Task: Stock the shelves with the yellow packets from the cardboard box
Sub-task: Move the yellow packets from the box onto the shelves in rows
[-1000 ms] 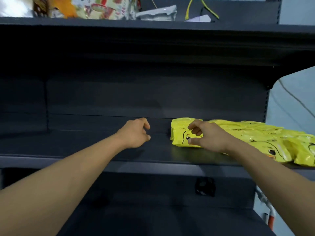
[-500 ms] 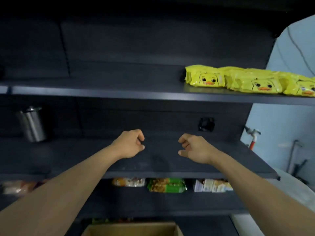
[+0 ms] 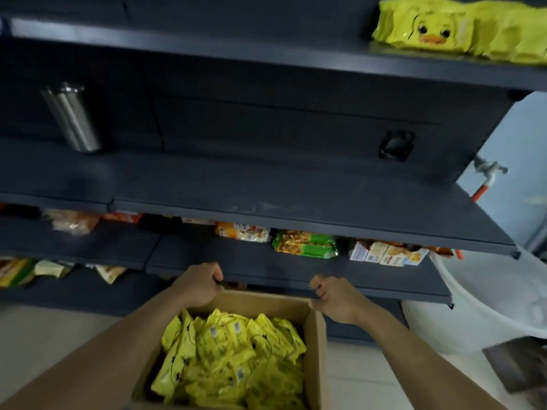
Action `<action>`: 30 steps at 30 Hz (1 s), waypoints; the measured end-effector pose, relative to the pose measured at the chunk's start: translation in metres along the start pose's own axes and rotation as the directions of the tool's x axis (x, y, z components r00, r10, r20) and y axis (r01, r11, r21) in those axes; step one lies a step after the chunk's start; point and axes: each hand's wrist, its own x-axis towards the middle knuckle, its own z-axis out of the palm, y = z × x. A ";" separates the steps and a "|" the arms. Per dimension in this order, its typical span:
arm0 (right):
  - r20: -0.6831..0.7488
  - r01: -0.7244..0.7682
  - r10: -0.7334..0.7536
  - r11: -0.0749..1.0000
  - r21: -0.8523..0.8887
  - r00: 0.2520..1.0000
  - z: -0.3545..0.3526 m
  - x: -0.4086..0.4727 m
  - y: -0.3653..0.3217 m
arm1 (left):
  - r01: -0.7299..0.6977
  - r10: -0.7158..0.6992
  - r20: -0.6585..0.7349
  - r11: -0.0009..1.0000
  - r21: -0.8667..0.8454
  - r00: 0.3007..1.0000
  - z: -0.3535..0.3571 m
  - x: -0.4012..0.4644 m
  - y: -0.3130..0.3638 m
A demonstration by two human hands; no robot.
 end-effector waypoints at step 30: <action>0.392 -0.294 0.224 0.947 0.128 0.892 0.246 0.148 0.079 | 0.308 -0.341 0.226 0.936 0.169 0.912 0.232 0.108 -0.124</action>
